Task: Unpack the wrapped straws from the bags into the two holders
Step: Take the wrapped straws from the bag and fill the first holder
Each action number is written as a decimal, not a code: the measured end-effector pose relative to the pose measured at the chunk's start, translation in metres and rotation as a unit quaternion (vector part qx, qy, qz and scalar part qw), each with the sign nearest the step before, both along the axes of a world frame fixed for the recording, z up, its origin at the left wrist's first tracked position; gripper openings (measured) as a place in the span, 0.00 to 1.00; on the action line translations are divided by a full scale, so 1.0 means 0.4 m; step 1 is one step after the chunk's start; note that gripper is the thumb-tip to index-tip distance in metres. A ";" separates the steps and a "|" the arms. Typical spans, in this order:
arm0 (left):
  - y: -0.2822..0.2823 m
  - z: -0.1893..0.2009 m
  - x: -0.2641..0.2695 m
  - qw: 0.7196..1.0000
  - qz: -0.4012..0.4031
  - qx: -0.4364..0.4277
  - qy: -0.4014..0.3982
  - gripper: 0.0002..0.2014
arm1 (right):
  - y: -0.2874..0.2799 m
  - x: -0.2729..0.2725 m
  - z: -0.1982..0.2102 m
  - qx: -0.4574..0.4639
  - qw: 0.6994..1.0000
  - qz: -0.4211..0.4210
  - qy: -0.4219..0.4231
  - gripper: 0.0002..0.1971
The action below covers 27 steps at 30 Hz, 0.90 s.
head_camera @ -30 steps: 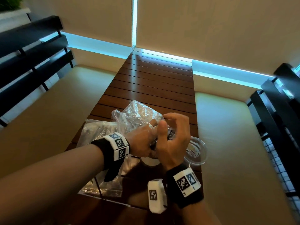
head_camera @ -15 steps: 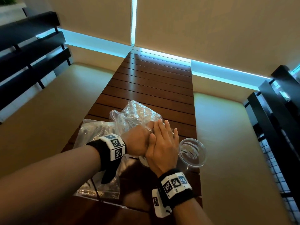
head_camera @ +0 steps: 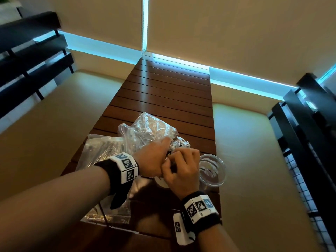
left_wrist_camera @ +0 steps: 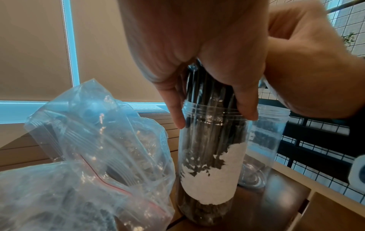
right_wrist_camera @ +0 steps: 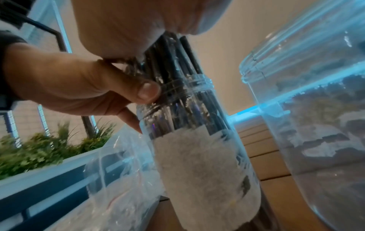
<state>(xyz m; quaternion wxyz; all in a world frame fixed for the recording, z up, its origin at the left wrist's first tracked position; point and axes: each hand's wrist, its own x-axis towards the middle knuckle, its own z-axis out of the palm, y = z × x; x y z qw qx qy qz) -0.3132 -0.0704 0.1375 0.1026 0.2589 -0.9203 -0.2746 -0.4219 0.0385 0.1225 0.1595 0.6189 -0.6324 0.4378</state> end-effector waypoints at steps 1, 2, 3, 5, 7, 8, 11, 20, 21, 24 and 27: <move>0.001 0.001 -0.001 1.000 0.002 0.007 -0.001 0.31 | -0.005 -0.004 0.003 0.003 1.000 -0.023 -0.011 0.05; 0.003 0.002 -0.002 1.000 0.004 0.010 -0.002 0.31 | -0.011 -0.007 0.007 0.004 0.999 -0.042 -0.025 0.06; 0.002 0.000 -0.001 1.000 0.006 0.011 -0.003 0.31 | -0.016 -0.008 0.010 0.007 0.998 -0.056 -0.037 0.06; 0.004 -0.001 -0.001 1.000 0.003 0.011 -0.003 0.30 | -0.023 -0.008 0.009 0.015 0.996 -0.075 -0.049 0.08; 0.010 0.002 -0.003 1.000 0.000 0.013 0.001 0.30 | -0.027 -0.004 0.005 0.026 0.995 -0.085 -0.050 0.10; 0.011 0.006 -0.003 1.000 0.000 0.015 0.001 0.30 | -0.028 -0.002 0.004 0.038 0.994 -0.097 -0.041 0.11; 0.001 0.019 0.003 0.999 -0.015 0.025 -0.025 0.38 | -0.025 0.004 0.012 0.076 0.988 -0.136 0.003 0.16; 0.004 0.026 0.002 0.993 -0.058 -0.040 -0.097 0.23 | -0.031 0.024 0.087 0.187 0.970 -0.144 -0.064 0.18; 0.010 0.025 0.000 0.993 -0.067 -0.042 -0.086 0.20 | -0.042 0.021 0.093 0.214 0.965 -0.140 -0.052 0.22; 0.009 0.014 0.000 0.996 -0.063 -0.033 -0.053 0.22 | -0.063 0.017 0.088 0.286 0.951 -0.114 0.007 0.30; 0.004 0.008 0.003 0.998 -0.040 -0.014 -0.051 0.19 | -0.056 0.019 0.073 0.284 0.950 -0.128 0.001 0.29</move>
